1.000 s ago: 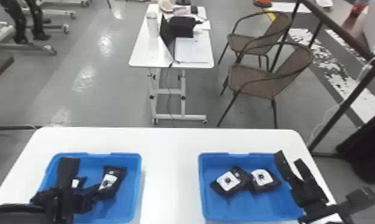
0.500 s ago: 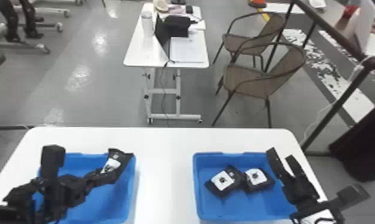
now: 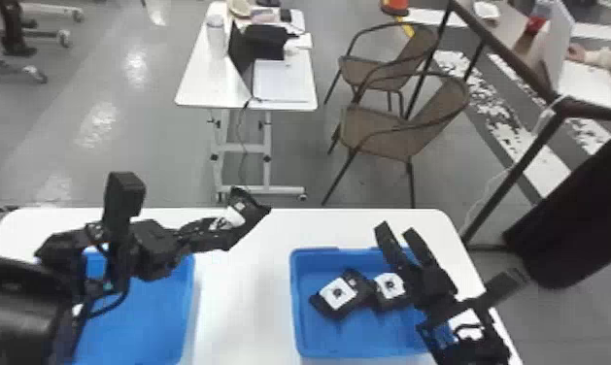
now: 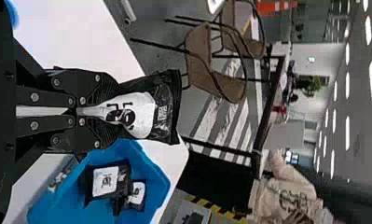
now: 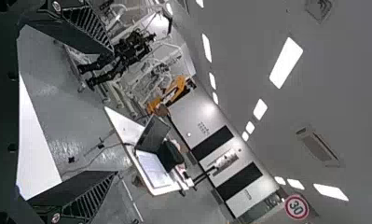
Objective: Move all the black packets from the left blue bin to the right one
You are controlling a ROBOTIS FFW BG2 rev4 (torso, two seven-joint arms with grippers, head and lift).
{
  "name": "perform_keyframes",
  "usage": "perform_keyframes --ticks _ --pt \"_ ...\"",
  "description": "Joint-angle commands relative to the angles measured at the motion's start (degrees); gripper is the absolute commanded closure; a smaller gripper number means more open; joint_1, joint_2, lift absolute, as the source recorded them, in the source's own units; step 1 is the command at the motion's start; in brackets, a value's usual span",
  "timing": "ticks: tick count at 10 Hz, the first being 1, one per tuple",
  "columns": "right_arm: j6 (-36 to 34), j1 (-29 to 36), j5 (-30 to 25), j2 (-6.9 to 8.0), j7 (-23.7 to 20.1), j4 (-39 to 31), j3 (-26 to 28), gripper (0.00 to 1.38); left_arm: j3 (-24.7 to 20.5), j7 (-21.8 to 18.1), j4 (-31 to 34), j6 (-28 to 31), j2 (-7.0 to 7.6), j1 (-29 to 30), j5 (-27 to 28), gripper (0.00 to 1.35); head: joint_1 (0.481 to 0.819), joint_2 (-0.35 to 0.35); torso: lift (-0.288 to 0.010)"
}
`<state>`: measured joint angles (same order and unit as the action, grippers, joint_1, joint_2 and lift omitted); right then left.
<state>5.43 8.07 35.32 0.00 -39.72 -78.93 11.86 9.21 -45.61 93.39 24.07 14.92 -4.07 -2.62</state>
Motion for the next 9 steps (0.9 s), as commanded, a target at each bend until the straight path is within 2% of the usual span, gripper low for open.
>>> perform_keyframes --ticks 1,2,4,7,9 --pt "-0.2 -1.3 -1.0 0.05 -1.1 0.2 -2.5 0.08 4.2 -1.1 -9.3 -7.4 -1.48 -5.5 1.0 1.13 0.695 -0.155 0.0" --pt "-0.5 -2.3 -1.4 0.05 -1.8 0.3 -3.4 0.08 4.7 -2.2 -14.9 -13.6 -3.32 -7.6 2.9 1.13 0.695 -0.154 0.0" --pt "-0.6 -4.5 -1.4 0.05 -3.9 1.6 -4.3 0.09 5.3 -3.5 -24.8 -21.0 -6.92 -11.4 4.8 1.13 0.695 -0.152 0.0" --pt "-0.9 -7.3 -0.2 0.05 -4.5 4.6 -7.0 0.09 13.1 -3.8 -32.9 -25.6 -9.03 -17.4 1.9 1.13 0.695 -0.173 0.0" --pt "-0.9 -9.0 0.5 0.05 -4.9 6.7 -8.0 0.09 14.7 -4.8 -34.4 -26.5 -11.23 -18.5 2.1 1.13 0.695 -0.195 0.0"
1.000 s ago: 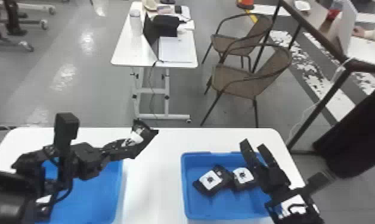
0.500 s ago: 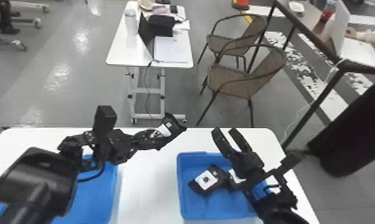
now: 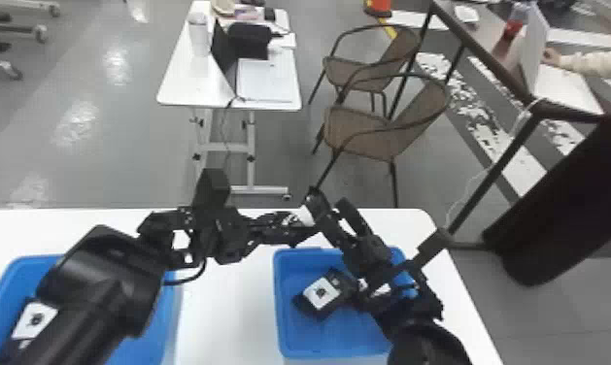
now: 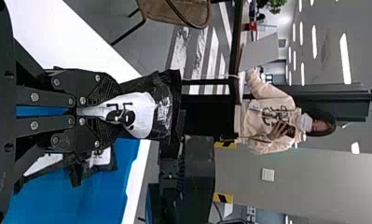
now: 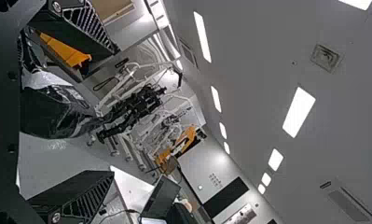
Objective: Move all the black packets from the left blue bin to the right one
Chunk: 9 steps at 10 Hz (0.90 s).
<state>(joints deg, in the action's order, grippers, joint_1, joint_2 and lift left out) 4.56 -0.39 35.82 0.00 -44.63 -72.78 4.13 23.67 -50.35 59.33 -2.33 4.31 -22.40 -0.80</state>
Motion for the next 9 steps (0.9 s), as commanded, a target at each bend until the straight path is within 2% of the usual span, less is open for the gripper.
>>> perform_keyframes --ticks 1,3,4,5,6,7,8,9 --pt "0.0 -0.9 0.0 0.05 -0.1 1.2 -0.3 0.09 0.5 -0.5 -0.4 0.0 -0.8 0.0 -0.3 1.13 0.695 -0.21 0.0" --pt "-0.1 -1.6 -0.1 0.05 -0.1 2.5 -0.3 0.09 1.6 -0.5 -0.4 0.3 -0.71 -0.4 -1.7 1.13 0.695 -0.22 0.0" --pt "-0.9 -2.2 -0.4 0.05 -0.5 2.8 -0.4 0.29 1.6 -0.5 -0.4 0.3 -0.8 -0.4 -1.7 1.13 0.695 -0.224 0.0" --pt "-1.3 -2.3 -0.5 0.05 -0.7 3.3 -0.4 0.81 1.4 -0.5 -0.4 0.5 -0.89 -0.4 -1.7 1.13 0.695 -0.224 0.0" --pt "-1.3 -2.2 -0.2 0.05 -0.3 3.3 -0.3 1.08 1.5 -0.5 -0.4 0.5 -0.8 -0.4 -1.7 1.13 0.695 -0.221 0.0" --pt "-1.3 -1.9 -0.3 0.05 0.0 3.1 -0.3 1.13 1.4 -0.5 -0.4 0.5 -0.8 -0.3 -1.6 1.13 0.695 -0.22 0.0" --pt "-1.0 -1.4 0.1 0.05 0.7 2.9 -0.3 1.28 1.0 -0.5 -0.4 0.4 -0.8 -0.2 -1.6 1.13 0.695 -0.221 0.0" --pt "-0.7 -0.9 1.1 0.05 0.9 3.1 -0.3 1.27 0.6 -0.5 -0.4 0.1 -0.8 0.0 -1.6 1.1 0.695 -0.223 0.0"
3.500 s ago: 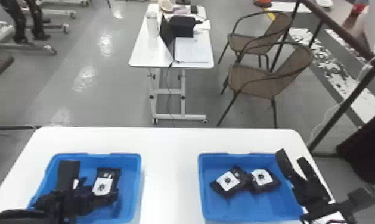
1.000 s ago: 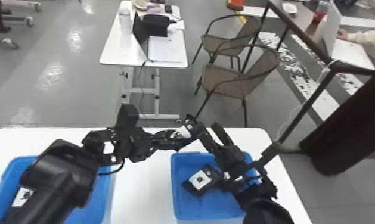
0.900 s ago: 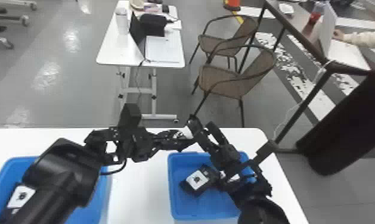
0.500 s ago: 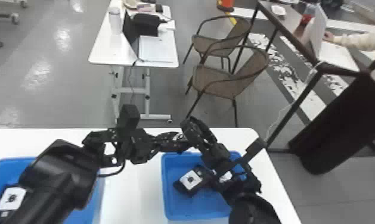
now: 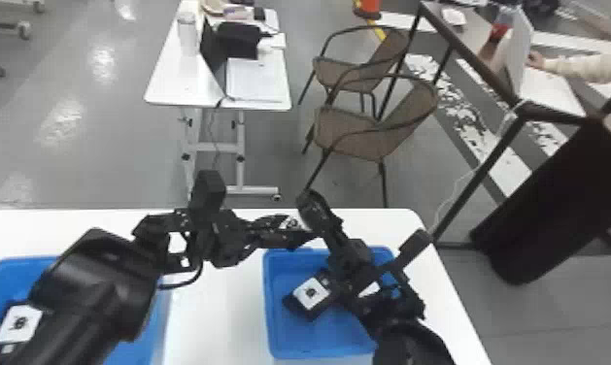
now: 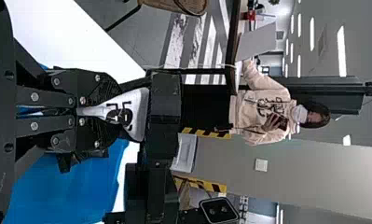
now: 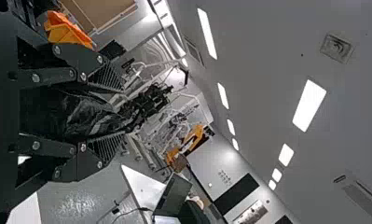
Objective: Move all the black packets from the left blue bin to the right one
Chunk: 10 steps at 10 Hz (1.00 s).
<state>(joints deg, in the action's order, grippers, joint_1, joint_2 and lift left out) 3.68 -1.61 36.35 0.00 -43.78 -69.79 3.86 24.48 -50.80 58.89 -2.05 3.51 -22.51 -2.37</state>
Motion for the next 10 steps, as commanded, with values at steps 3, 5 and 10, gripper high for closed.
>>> perform_keyframes --ticks 3,5,10 --pt "0.6 0.7 1.0 0.05 0.1 0.4 2.6 1.27 -4.1 0.4 3.8 4.5 1.15 2.6 1.0 0.42 0.695 -0.223 0.0" --pt "-0.3 2.2 -0.2 0.05 0.1 1.3 7.3 1.27 -11.0 3.8 16.6 10.3 5.46 9.9 1.4 0.22 0.695 -0.216 0.0" --pt "-0.7 4.2 -2.3 0.05 1.3 10.9 12.9 0.9 -34.1 12.1 37.6 15.1 8.36 30.6 -3.3 0.0 0.695 -0.065 0.0"
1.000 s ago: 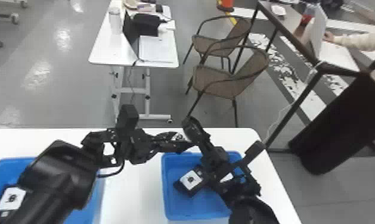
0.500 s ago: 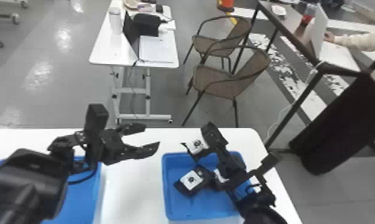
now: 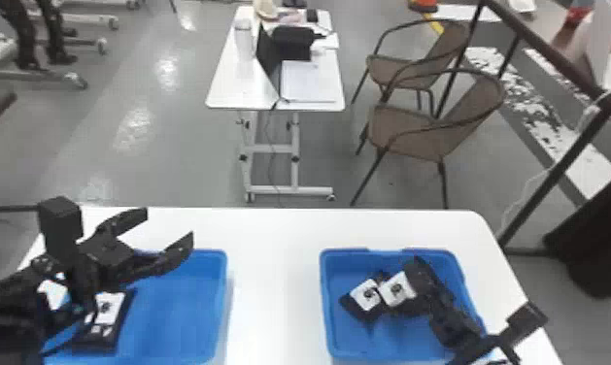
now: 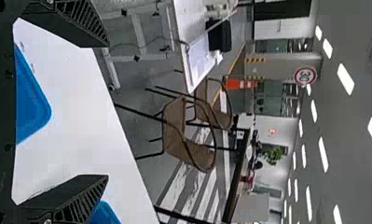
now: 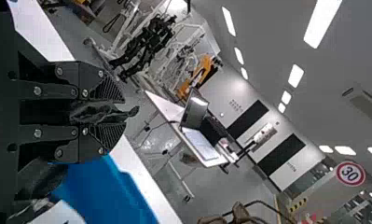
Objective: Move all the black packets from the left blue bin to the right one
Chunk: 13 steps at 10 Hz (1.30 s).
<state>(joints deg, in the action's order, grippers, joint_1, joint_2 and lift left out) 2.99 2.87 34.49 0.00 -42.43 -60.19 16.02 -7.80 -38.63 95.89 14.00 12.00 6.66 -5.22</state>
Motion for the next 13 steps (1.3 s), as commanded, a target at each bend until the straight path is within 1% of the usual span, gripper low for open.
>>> perform_keyframes --ticks 1,2,3,4,5,6,7,8,9,10,11,12,13 --pt "1.3 -0.8 -1.0 0.05 0.0 2.7 1.8 0.36 -2.8 0.0 0.6 -1.9 -0.13 2.7 -0.6 0.05 0.695 -0.03 0.0" --pt "2.7 -0.8 -1.4 0.05 0.0 2.8 3.2 0.03 -3.0 0.0 0.9 -2.5 -0.04 3.5 -0.1 0.04 0.695 -0.016 0.0" --pt "3.6 -0.7 -0.2 0.05 0.0 2.3 4.0 0.09 -4.8 0.1 1.6 -2.3 -1.1 5.3 0.6 0.06 0.695 -0.022 0.0" --pt "3.8 0.4 1.2 0.05 0.0 -0.1 4.0 0.18 -7.4 0.9 2.6 -2.0 -3.21 7.1 3.2 0.12 0.695 -0.027 0.0" --pt "3.7 1.6 2.3 0.05 0.0 -2.7 4.0 0.23 -10.8 3.5 4.0 -1.2 -6.46 9.4 5.2 0.13 0.695 -0.026 0.0" --pt "3.7 2.8 3.5 0.05 0.0 -5.3 3.9 0.25 -14.4 5.1 5.9 2.1 -9.36 10.9 9.4 0.12 0.695 -0.008 0.0" --pt "3.3 3.8 4.3 0.05 0.0 -7.2 3.9 0.25 -16.3 6.7 6.3 6.4 -11.2 10.9 13.0 0.12 0.695 0.022 0.0" --pt "2.5 4.1 4.3 0.05 0.0 -8.3 3.6 0.25 -16.9 8.7 6.3 8.9 -12.08 10.9 15.4 0.13 0.695 0.04 0.0" --pt "2.3 4.1 4.4 0.05 -0.1 -8.5 3.2 0.25 -16.4 10.2 6.1 11.3 -11.82 10.7 17.0 0.13 0.695 0.07 0.0" --pt "2.1 4.2 4.4 0.05 -0.1 -8.8 3.0 0.25 -15.3 11.5 4.3 13.0 -10.59 9.9 17.3 0.13 0.695 0.096 0.0" --pt "1.8 4.3 4.6 0.05 -0.3 -8.9 2.8 0.25 -13.9 11.7 1.3 14.0 -9.01 8.5 16.3 0.13 0.695 0.11 0.0" --pt "1.7 4.3 4.6 0.05 -0.4 -8.9 2.8 0.25 -11.4 13.4 0.0 16.8 -7.42 7.8 16.5 0.13 0.695 0.113 0.0" --pt "1.6 4.3 4.7 0.05 -0.5 -8.9 2.7 0.25 -8.5 17.1 -0.6 19.3 -6.11 7.2 16.7 0.13 0.695 0.111 0.0"
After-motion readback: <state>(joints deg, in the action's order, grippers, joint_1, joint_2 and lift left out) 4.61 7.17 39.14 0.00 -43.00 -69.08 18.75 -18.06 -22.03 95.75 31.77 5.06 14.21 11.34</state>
